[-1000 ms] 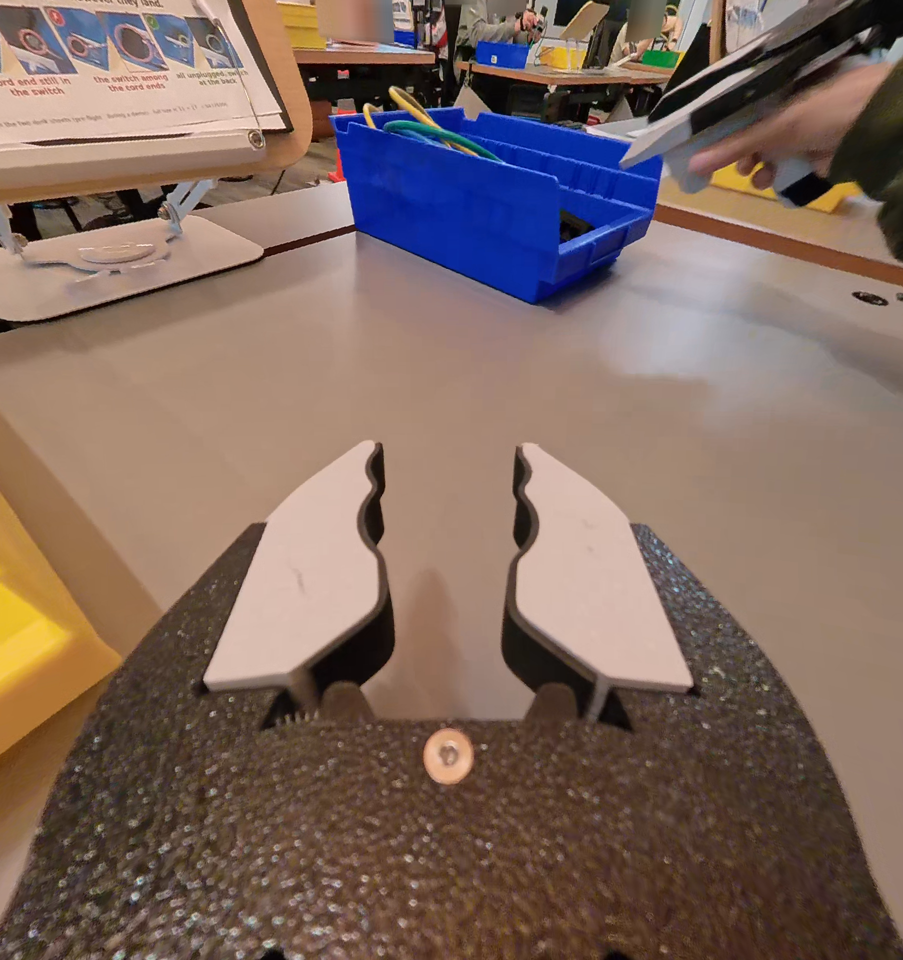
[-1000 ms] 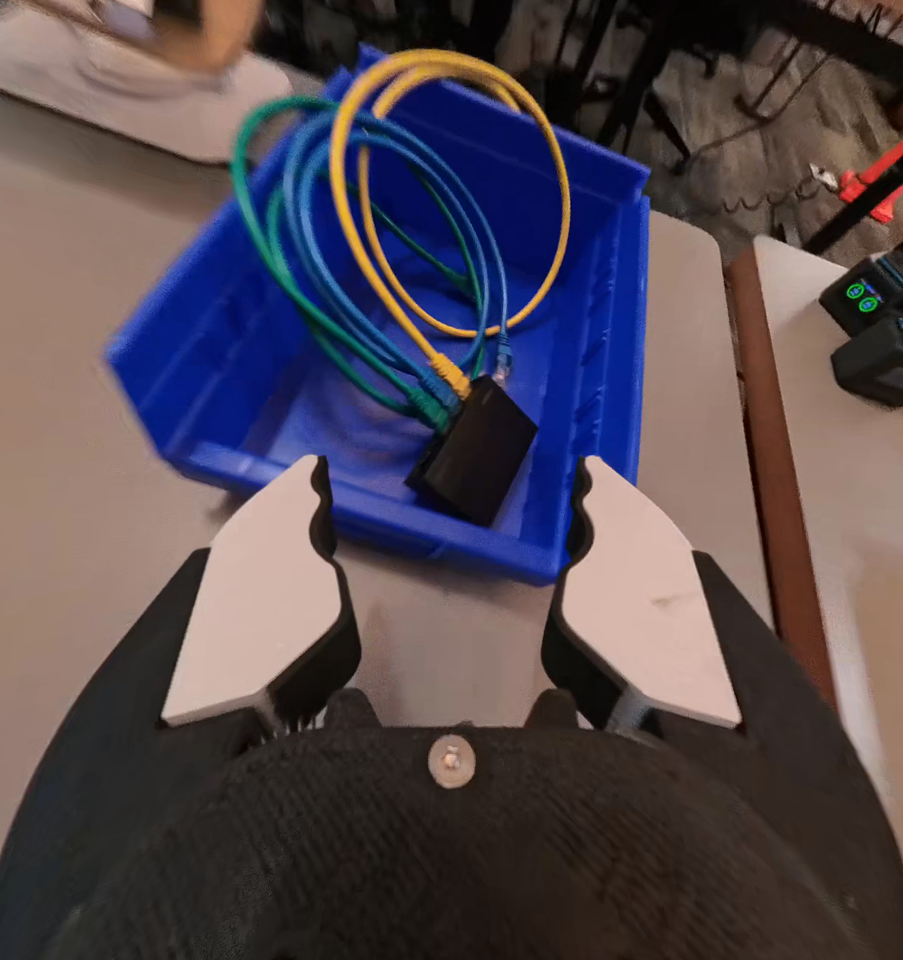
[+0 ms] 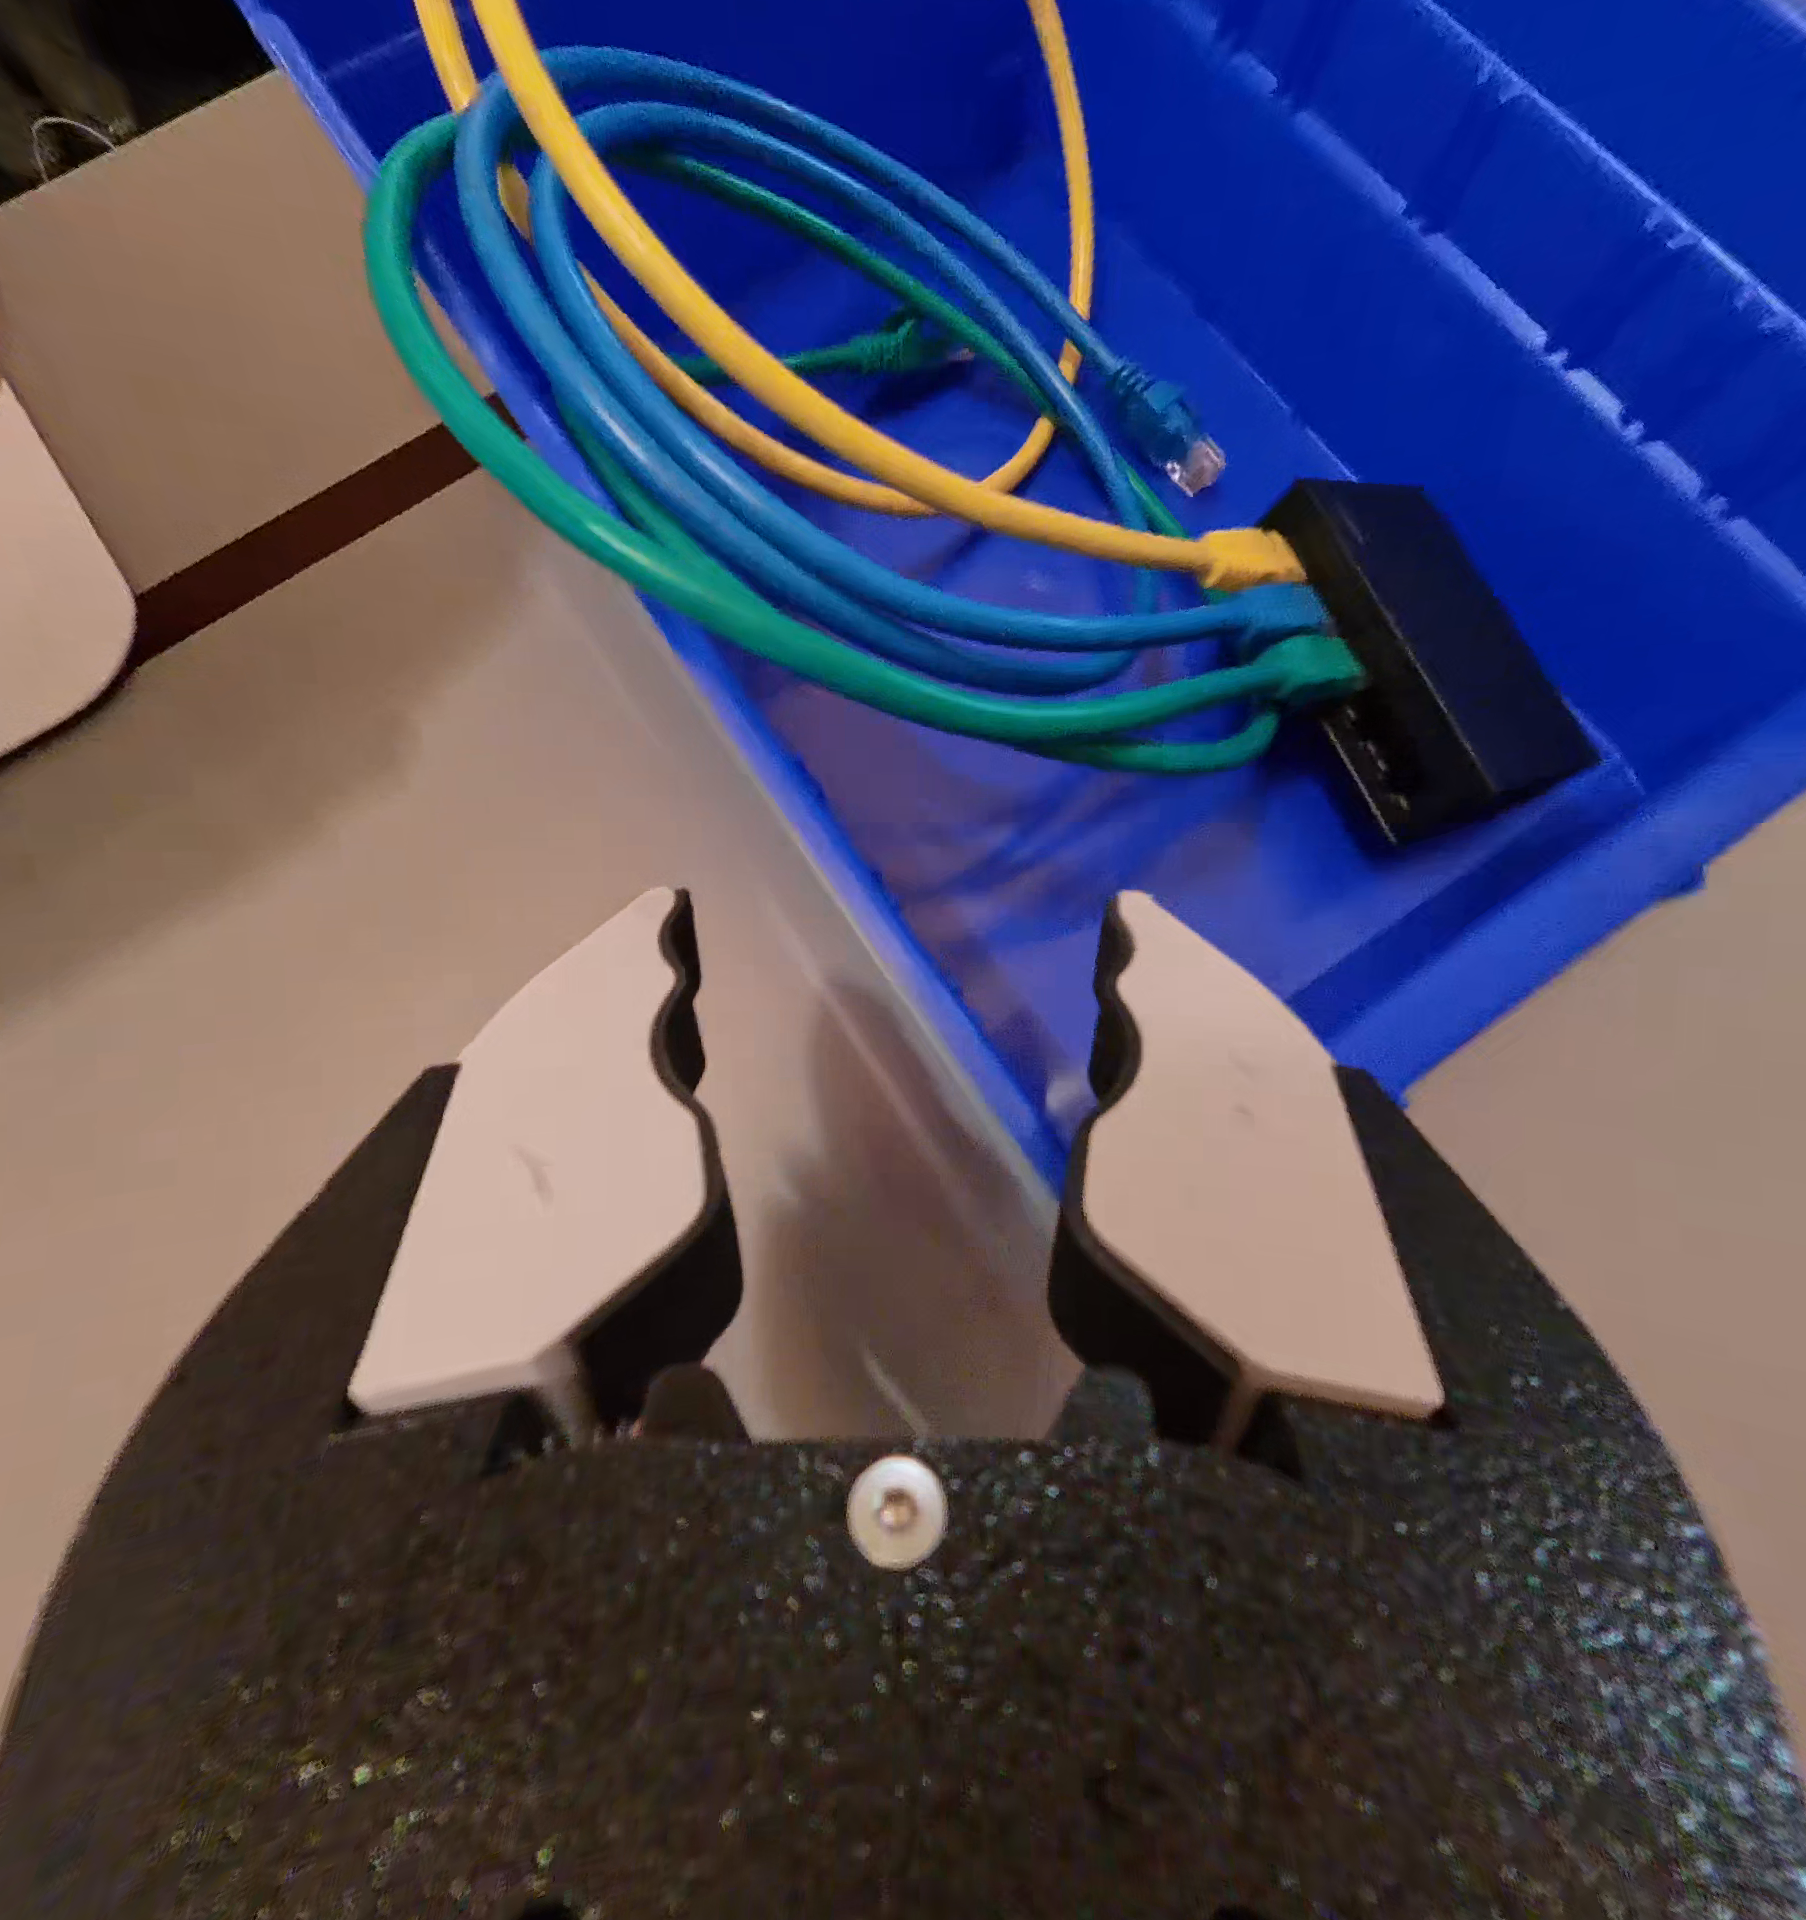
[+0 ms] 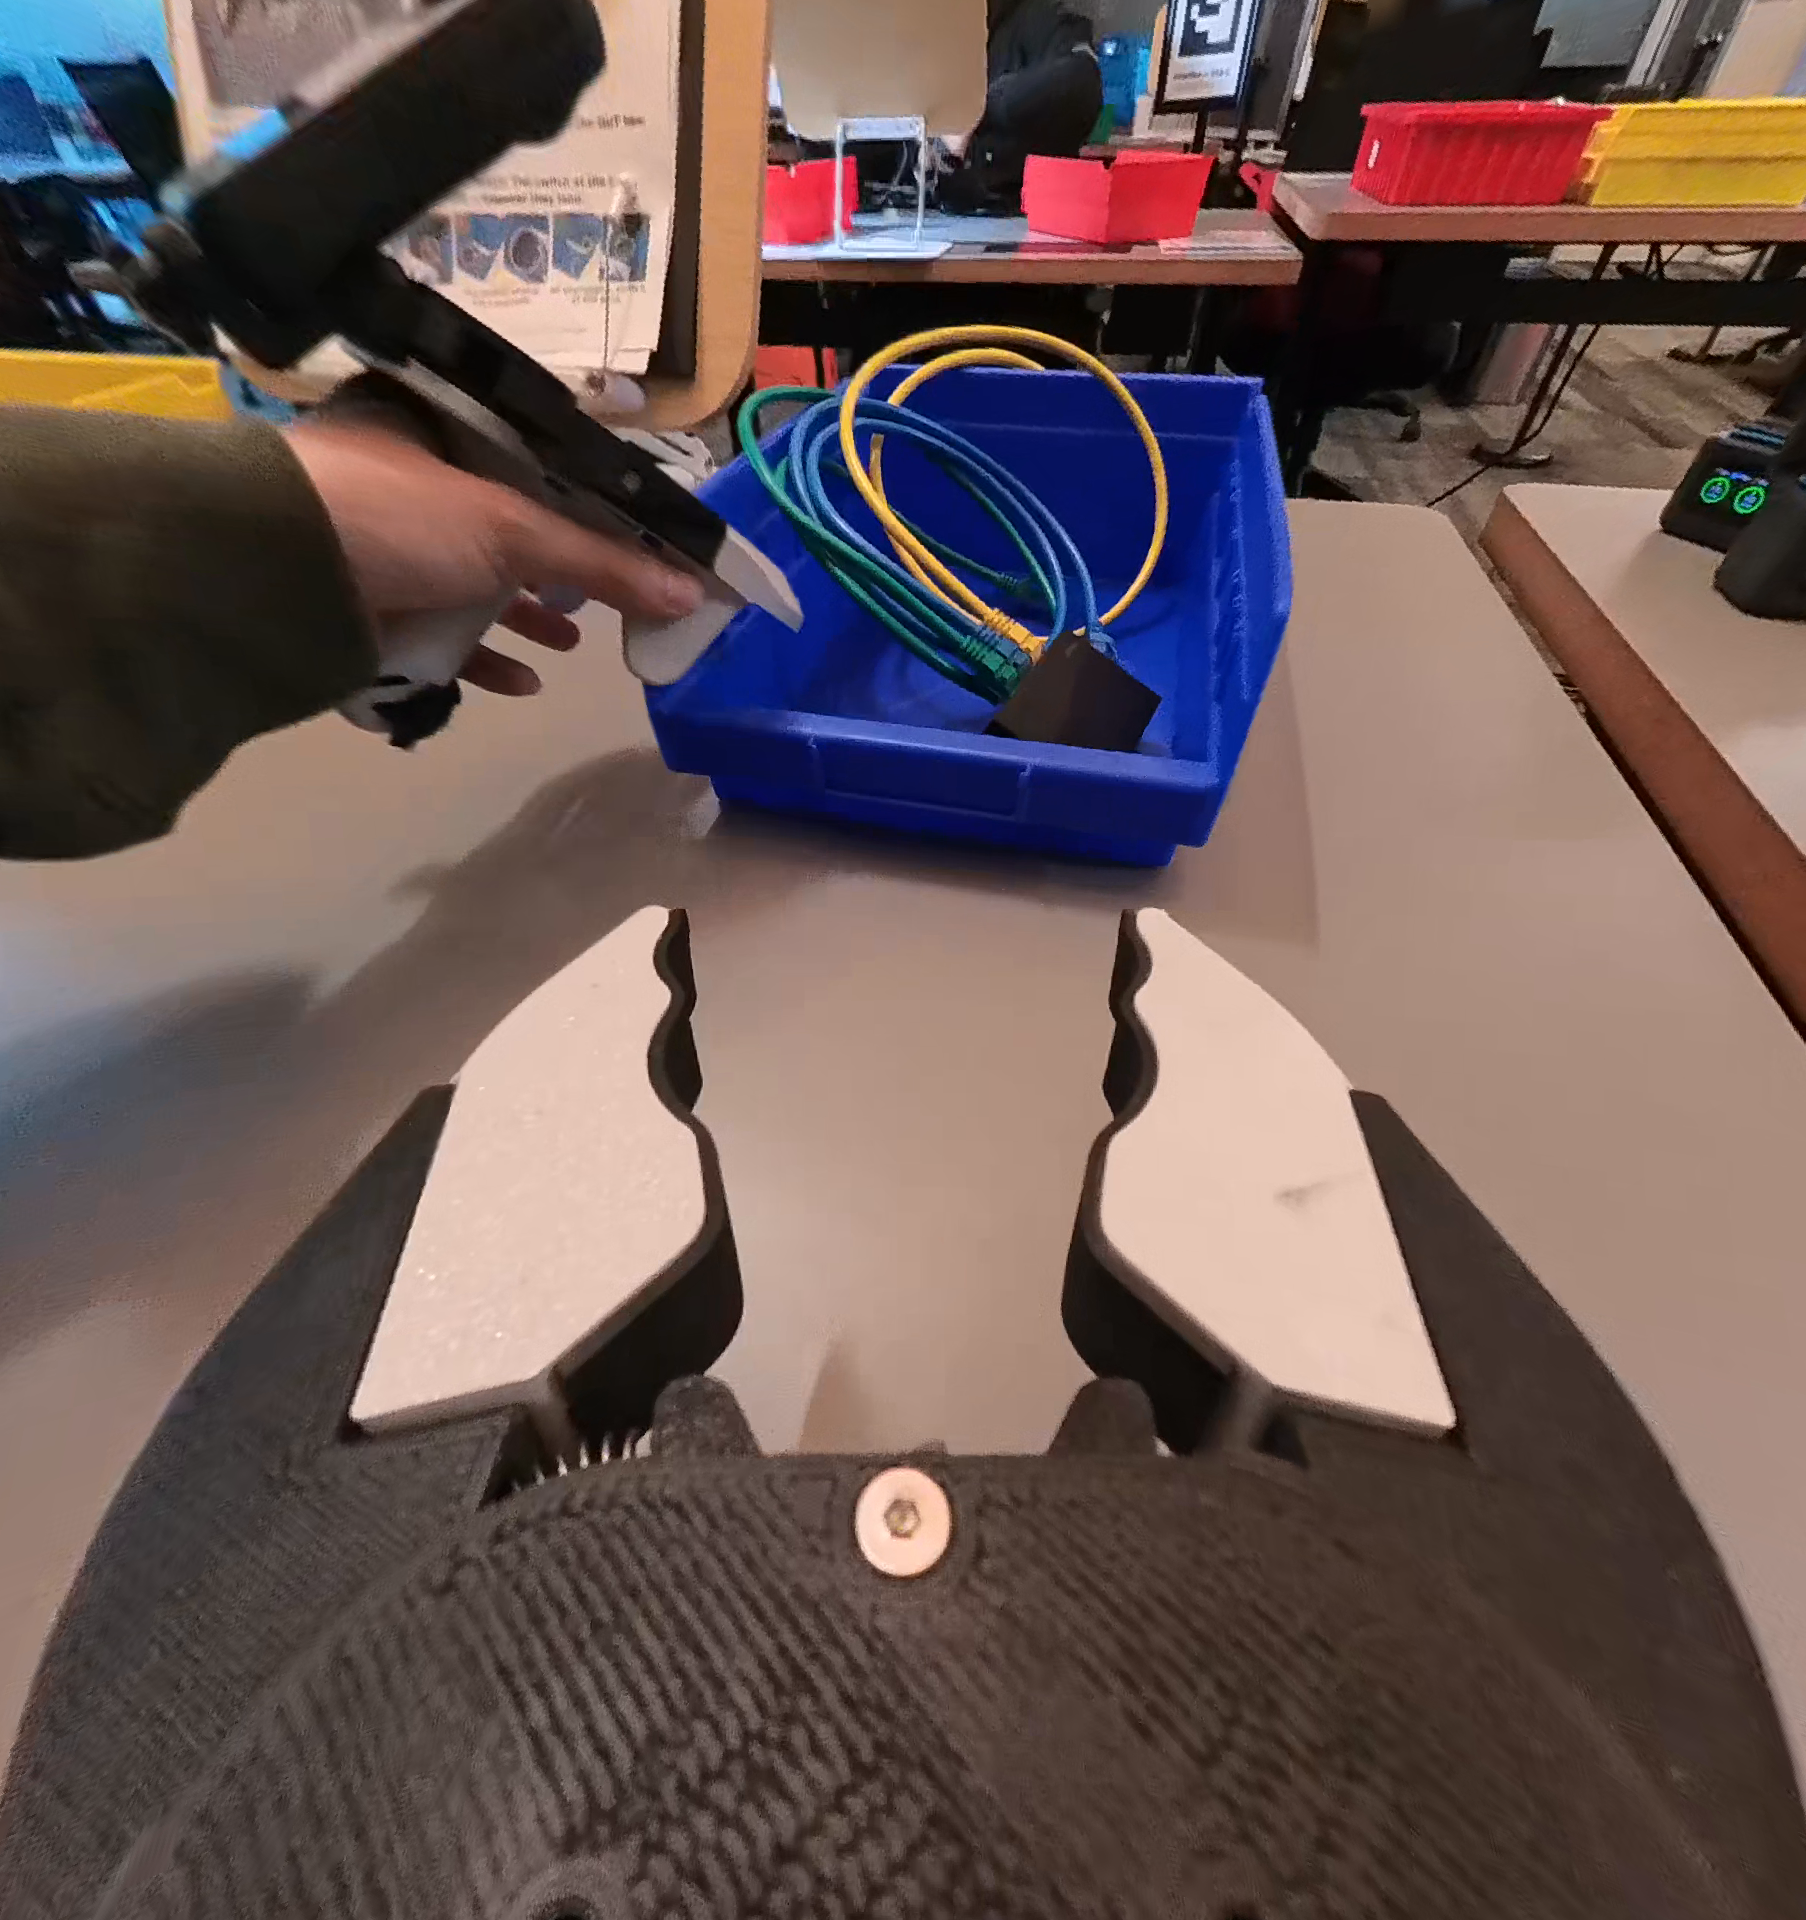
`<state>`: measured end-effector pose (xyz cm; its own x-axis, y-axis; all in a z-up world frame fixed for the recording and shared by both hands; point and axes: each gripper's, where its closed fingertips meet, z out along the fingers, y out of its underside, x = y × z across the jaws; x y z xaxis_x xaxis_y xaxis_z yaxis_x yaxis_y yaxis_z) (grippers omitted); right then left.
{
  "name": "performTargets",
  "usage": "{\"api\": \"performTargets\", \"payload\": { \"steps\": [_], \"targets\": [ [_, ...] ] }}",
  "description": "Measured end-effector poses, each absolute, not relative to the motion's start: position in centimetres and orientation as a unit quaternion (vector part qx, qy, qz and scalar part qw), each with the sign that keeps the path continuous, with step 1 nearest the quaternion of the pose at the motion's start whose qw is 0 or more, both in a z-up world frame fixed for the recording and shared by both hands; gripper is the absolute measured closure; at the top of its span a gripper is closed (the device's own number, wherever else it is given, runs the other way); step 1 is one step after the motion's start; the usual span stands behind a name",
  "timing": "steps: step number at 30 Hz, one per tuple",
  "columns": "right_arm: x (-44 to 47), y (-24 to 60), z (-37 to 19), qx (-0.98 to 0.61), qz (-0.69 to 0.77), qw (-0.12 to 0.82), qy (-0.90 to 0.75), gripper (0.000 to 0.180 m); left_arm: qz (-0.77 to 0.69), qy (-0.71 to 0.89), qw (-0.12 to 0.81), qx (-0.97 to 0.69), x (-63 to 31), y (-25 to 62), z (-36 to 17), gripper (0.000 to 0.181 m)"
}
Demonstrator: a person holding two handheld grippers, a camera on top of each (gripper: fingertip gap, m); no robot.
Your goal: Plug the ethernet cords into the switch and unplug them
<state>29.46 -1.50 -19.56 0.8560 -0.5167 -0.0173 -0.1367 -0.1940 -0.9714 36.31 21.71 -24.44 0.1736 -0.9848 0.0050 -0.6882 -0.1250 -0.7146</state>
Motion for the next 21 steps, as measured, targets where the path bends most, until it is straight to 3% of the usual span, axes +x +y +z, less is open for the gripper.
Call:
{"api": "performTargets", "payload": {
  "steps": [1,2,6,13,18,21],
  "targets": [
    [29.6,-1.6,-19.5,-0.753,-0.156,0.601,0.219,0.103,-0.255,0.591,0.293,-0.707,36.6,21.7,-24.6,0.118],
    [29.7,-1.7,-19.5,-0.75,-0.156,0.603,0.222,0.104,-0.251,0.589,0.3,-0.707,36.8,22.0,-24.7,0.143],
    [30.0,-2.2,-19.1,-0.75,-0.174,0.598,0.222,0.104,-0.206,0.579,0.338,-0.713,35.9,25.4,-24.8,0.171],
    [28.2,-0.8,-17.2,-0.748,-0.18,0.612,0.185,0.104,-0.269,0.626,0.297,-0.669,26.6,27.3,-24.7,0.176],
    [24.7,1.9,-15.0,-0.738,-0.139,0.643,0.147,0.103,-0.309,0.648,0.258,-0.646,13.0,28.6,-24.3,0.177],
    [22.8,4.2,-15.4,-0.761,-0.161,0.616,0.123,0.103,-0.33,0.64,0.232,-0.654,3.5,29.8,-23.8,0.177]
  ]
}}
